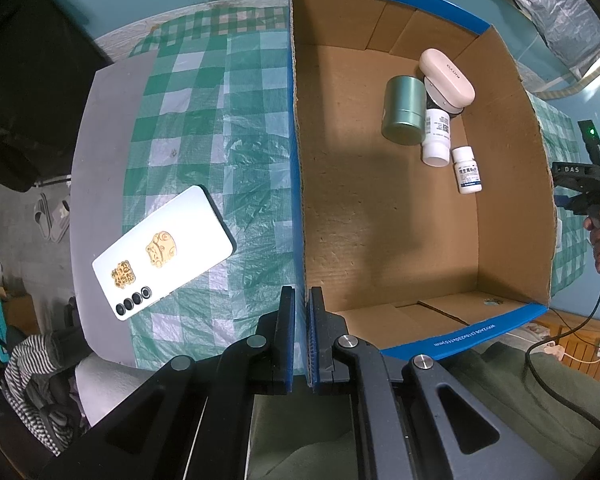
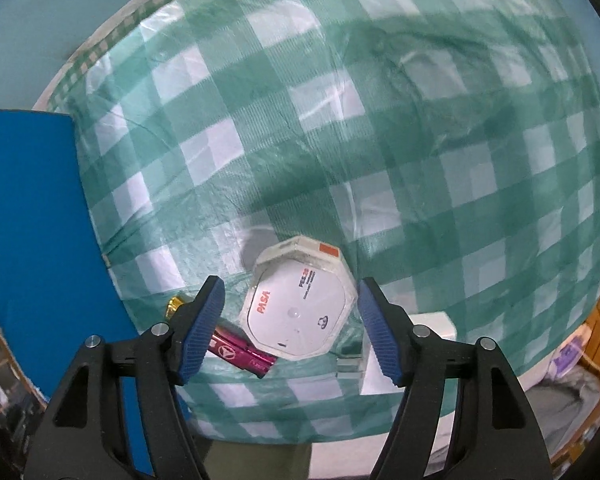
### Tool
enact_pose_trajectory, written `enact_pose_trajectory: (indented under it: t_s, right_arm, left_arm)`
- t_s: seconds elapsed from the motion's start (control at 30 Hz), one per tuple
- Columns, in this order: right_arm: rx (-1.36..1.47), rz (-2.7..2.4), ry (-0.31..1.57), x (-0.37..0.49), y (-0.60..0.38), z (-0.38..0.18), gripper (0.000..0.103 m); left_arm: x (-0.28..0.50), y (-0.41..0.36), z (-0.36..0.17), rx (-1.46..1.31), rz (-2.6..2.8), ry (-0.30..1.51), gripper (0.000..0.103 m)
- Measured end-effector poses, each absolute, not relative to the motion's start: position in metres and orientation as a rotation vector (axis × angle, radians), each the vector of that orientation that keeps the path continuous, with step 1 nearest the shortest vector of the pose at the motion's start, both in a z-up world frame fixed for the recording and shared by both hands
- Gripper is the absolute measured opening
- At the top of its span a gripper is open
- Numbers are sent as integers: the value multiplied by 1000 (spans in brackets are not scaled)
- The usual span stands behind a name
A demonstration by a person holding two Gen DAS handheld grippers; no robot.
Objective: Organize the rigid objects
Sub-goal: 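Close the right gripper on the white octagonal device and lift it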
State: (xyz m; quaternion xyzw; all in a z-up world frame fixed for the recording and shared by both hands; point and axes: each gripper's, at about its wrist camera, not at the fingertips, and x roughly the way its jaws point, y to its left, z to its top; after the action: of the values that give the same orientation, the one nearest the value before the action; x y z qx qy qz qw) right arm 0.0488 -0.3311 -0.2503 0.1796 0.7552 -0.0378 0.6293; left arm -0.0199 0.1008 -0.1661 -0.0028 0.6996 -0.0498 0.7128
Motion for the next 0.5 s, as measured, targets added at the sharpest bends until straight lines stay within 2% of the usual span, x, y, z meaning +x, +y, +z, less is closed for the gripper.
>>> enact_pose_trajectory:
  t_s: [0.17,0.3,0.5]
  right_arm:
    - [403,-95,1739,47,-329,-257,72]
    - [302,-102,1740,53,-315,-254,59]
    - [163,-31,1738,60,-292,-251,56]
  left_arm:
    - [-20,101,-166,-8,-109,1550,6]
    - [-20,102,-167,-11,-109,1551,6]
    - [-20,103,-167,-18,-108,1553,6]
